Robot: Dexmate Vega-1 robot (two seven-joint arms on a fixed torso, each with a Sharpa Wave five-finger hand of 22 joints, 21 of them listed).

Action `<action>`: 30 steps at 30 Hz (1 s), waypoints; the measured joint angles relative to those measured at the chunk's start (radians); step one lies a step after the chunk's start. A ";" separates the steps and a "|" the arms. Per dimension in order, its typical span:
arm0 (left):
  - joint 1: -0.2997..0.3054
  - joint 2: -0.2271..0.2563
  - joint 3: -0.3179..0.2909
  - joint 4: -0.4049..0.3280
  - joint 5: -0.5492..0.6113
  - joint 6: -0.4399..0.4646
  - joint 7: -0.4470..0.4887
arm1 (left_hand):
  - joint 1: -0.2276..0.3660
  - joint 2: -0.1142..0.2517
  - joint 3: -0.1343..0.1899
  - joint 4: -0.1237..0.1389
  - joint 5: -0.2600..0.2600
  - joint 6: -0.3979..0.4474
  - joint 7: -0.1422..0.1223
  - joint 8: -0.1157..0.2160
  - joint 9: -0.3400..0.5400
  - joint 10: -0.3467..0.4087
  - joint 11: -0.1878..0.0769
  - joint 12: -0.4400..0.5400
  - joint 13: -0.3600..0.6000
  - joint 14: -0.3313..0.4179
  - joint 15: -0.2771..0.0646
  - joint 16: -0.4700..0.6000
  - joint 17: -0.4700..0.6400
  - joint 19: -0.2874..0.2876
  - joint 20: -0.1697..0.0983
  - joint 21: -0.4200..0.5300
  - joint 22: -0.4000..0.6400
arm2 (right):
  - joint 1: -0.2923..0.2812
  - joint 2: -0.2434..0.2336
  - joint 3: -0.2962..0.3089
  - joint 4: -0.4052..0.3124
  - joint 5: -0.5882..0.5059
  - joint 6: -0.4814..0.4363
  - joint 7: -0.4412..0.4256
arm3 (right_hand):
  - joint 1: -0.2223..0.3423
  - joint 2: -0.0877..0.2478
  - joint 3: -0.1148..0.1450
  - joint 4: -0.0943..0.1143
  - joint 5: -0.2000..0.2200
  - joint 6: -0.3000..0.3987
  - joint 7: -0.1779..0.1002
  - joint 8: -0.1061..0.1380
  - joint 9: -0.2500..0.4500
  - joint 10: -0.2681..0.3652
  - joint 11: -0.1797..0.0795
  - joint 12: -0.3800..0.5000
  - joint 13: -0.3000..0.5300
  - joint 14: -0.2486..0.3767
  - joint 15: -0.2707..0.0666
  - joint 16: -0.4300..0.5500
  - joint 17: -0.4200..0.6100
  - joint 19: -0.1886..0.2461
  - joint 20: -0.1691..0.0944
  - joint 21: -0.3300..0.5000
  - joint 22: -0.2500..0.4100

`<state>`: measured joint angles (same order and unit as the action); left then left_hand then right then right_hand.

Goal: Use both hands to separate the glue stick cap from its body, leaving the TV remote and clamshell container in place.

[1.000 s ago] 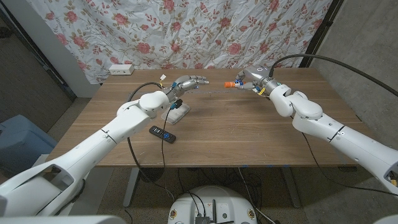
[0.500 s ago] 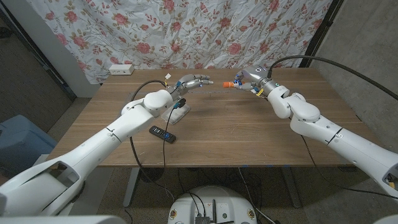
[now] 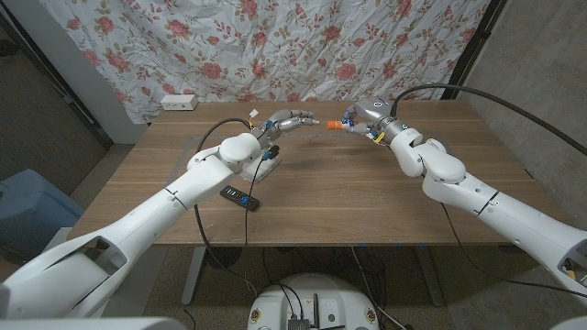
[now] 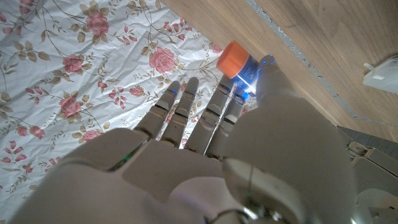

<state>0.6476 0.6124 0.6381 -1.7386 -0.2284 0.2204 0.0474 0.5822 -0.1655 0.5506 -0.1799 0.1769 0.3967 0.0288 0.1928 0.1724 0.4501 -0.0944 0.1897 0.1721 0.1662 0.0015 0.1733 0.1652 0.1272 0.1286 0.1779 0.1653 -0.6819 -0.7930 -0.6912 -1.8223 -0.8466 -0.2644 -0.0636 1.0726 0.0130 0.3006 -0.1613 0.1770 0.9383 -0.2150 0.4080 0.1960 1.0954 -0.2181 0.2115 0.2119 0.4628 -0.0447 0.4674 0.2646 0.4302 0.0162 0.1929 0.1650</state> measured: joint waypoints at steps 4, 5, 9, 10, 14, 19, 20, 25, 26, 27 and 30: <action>-0.006 -0.012 0.006 0.010 0.007 0.000 0.003 | 0.017 0.007 0.000 0.000 0.000 0.016 -0.008 0.008 0.000 0.018 -0.004 0.007 0.000 0.011 -0.003 0.005 0.000 0.000 0.000 0.000 0.000 | 0.002 0.006 -0.003 0.000 -0.003 -0.002 0.000 | 0.000 0.000 0.000 0.000 0.000 0.000 0.000 -0.001 0.002 0.000 0.000 -0.001 0.000 0.000 0.000 0.000 0.000 0.000 0.000 0.000 0.000; -0.007 -0.015 0.008 0.013 0.008 0.000 0.004 | 0.021 0.011 0.000 0.000 0.000 0.023 -0.007 0.008 0.000 0.025 -0.005 0.007 0.000 0.013 -0.005 0.005 0.000 0.000 0.000 0.000 0.000 | 0.003 0.007 -0.004 0.001 -0.004 -0.003 0.000 | 0.000 0.000 0.000 0.000 0.000 0.000 0.000 0.000 0.002 0.000 0.000 -0.002 0.000 0.000 0.000 0.000 0.000 0.000 0.000 0.000 0.000; -0.014 -0.028 0.015 0.028 0.015 0.000 0.007 | 0.032 0.013 0.000 0.000 0.000 0.042 -0.005 0.013 0.000 0.045 -0.013 0.007 0.000 0.023 -0.009 0.005 -0.002 0.000 0.000 0.000 0.000 | 0.007 0.013 -0.007 0.006 -0.006 -0.004 -0.004 | 0.000 0.000 0.000 0.000 0.000 0.005 0.005 0.003 0.002 0.000 0.000 -0.003 0.000 0.000 0.000 0.000 0.000 0.000 0.000 0.000 0.000; -0.014 -0.029 0.015 0.029 0.015 0.000 0.007 | 0.037 0.015 0.000 0.000 0.000 0.043 -0.004 0.013 0.000 0.046 -0.013 0.007 0.000 0.025 -0.007 0.005 -0.002 0.000 0.000 0.000 0.000 | 0.007 0.013 -0.007 0.006 -0.006 -0.004 -0.004 | 0.000 0.000 -0.001 -0.001 0.000 0.005 0.005 0.003 0.002 0.000 0.000 -0.003 0.000 0.000 0.000 0.000 0.000 0.000 0.000 0.000 0.000; -0.022 -0.042 0.021 0.044 0.022 0.000 0.009 | 0.045 0.018 -0.004 0.004 0.000 0.058 -0.010 0.013 0.000 0.048 -0.013 0.007 0.000 0.036 -0.007 0.005 -0.002 0.009 0.002 0.000 0.000 | 0.011 0.019 -0.012 0.011 -0.008 -0.004 -0.008 | 0.000 0.000 -0.001 -0.002 -0.003 0.005 0.005 0.003 0.002 0.002 0.002 -0.004 0.000 0.004 -0.004 0.000 0.000 0.000 0.000 0.000 0.000; -0.031 -0.055 0.028 0.058 0.027 -0.001 0.009 | 0.054 0.028 -0.004 0.004 0.000 0.071 -0.010 0.012 0.000 0.070 -0.016 0.007 0.000 0.044 -0.010 0.005 -0.002 0.010 0.001 0.000 0.000 | 0.015 0.024 -0.015 0.015 -0.009 -0.005 -0.013 | -0.003 0.003 -0.003 -0.003 0.001 0.005 0.005 0.003 0.002 0.009 0.002 0.000 -0.001 0.007 -0.007 0.000 0.000 0.000 0.000 0.000 0.000; -0.032 -0.057 0.029 0.060 0.028 -0.001 0.010 | 0.056 0.029 -0.004 0.004 0.000 0.081 -0.010 0.012 0.000 0.079 -0.016 0.009 0.000 0.049 -0.012 0.008 -0.002 0.014 -0.003 0.000 0.000 | 0.016 0.025 -0.016 0.016 -0.010 -0.004 -0.014 | -0.002 0.002 -0.003 -0.003 0.001 0.005 0.005 0.003 0.002 0.009 0.002 0.000 -0.001 0.007 -0.007 0.000 0.000 0.000 0.000 0.000 0.000; -0.038 -0.073 0.033 0.073 0.034 -0.001 0.022 | 0.067 0.041 -0.008 0.008 0.000 0.126 -0.011 0.012 0.000 0.123 -0.023 0.015 0.000 0.083 -0.025 0.016 -0.002 0.029 -0.018 0.008 0.000 | 0.021 0.029 -0.020 0.023 -0.010 -0.004 -0.015 | -0.002 0.002 -0.003 -0.003 0.001 0.005 0.005 0.002 0.001 0.009 0.002 0.000 -0.001 0.011 -0.004 0.000 -0.005 0.000 0.000 0.000 0.000; -0.038 -0.073 0.033 0.073 0.036 -0.001 0.025 | 0.070 0.043 -0.008 0.008 0.000 0.135 -0.009 0.012 0.000 0.133 -0.022 0.015 0.000 0.088 -0.030 0.016 -0.002 0.033 -0.022 0.008 0.000 | 0.022 0.029 -0.020 0.024 -0.010 -0.004 -0.015 | -0.002 0.002 -0.003 -0.003 0.001 0.005 0.005 0.002 0.001 0.009 0.002 0.000 -0.001 0.011 -0.004 0.000 -0.005 0.000 0.000 0.000 0.000; -0.040 -0.080 0.035 0.079 0.038 -0.001 0.029 | 0.071 0.045 -0.008 0.008 0.000 0.141 -0.008 0.012 0.000 0.142 -0.023 0.015 0.000 0.096 -0.030 0.016 -0.002 0.037 -0.020 0.008 0.000 | 0.024 0.030 -0.021 0.027 -0.010 -0.004 -0.017 | -0.002 0.002 -0.003 -0.003 0.001 0.005 0.005 0.002 0.001 0.009 0.002 0.000 -0.001 0.011 -0.004 0.000 -0.005 0.000 0.000 0.000 0.000; -0.042 -0.089 0.037 0.088 0.041 -0.003 0.037 | 0.076 0.050 -0.008 0.008 0.000 0.160 -0.009 0.012 0.000 0.163 -0.027 0.015 -0.003 0.111 -0.036 0.016 -0.002 0.047 -0.026 0.008 0.000 | 0.028 0.033 -0.023 0.032 -0.010 -0.001 -0.020 | -0.002 0.002 -0.003 -0.003 0.001 0.005 0.005 0.002 0.001 0.009 0.002 0.000 0.000 0.011 -0.004 0.000 -0.002 0.000 0.000 0.000 0.000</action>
<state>0.6053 0.5231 0.6749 -1.6504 -0.1875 0.2174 0.0845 0.6585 -0.1156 0.5424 -0.1716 0.1769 0.5566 0.0197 0.2052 0.1725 0.6130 -0.1214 0.2044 0.1695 0.2774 -0.0341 0.1897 0.1629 0.1744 0.1030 0.1861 0.1652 -0.6540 -0.7605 -0.7137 -1.7901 -0.8571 -0.2658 -0.0833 1.0703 0.0153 0.2980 -0.1641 0.1778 0.9435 -0.2098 0.4102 0.1972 1.1044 -0.2164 0.2120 0.2114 0.4738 -0.0483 0.4674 0.2625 0.4302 0.0162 0.1930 0.1650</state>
